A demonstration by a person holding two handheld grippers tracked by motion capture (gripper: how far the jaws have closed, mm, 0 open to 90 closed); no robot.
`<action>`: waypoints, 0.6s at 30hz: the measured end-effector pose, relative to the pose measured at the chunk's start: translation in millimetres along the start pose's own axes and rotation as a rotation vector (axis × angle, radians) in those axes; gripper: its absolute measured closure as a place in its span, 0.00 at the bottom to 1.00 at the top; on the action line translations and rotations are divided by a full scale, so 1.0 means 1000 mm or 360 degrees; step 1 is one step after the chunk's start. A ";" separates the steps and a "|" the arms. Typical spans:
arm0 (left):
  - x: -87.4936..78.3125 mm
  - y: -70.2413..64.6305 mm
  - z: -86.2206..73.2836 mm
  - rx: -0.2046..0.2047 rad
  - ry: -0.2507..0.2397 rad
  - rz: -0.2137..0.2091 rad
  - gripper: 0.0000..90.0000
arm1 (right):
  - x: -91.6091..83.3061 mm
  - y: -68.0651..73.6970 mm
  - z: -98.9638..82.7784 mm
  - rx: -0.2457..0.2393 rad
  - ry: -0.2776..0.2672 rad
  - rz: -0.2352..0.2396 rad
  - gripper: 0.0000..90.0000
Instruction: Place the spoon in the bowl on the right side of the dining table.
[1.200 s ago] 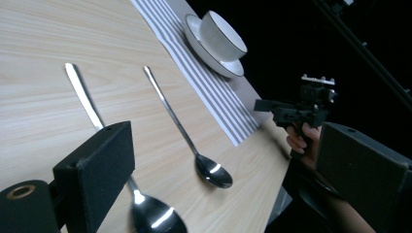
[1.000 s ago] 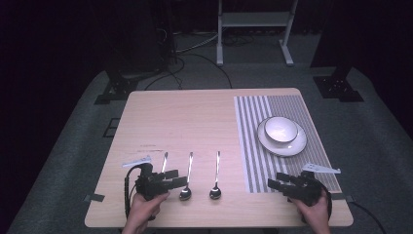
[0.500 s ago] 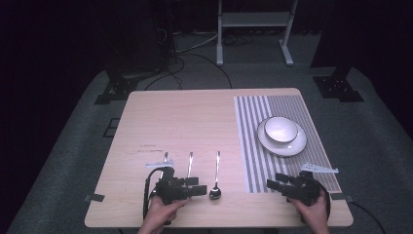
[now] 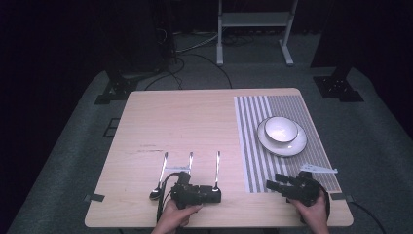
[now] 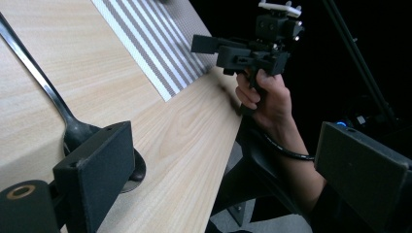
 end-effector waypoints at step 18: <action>0.021 0.013 -0.012 -0.0008 0.0191 0.0128 0.08 | 0.003 0.002 0.000 -0.0004 0.0017 0.0009 0.33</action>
Point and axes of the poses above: each handheld gripper's, and its own axes: x roughly forward along the jaws, z roughly out of its top, y roughly to its left, the point moved 7 cm from there along x, roughly forward along the jaws, and after that the axes turned 11 degrees about y, right-handed, at the moved point
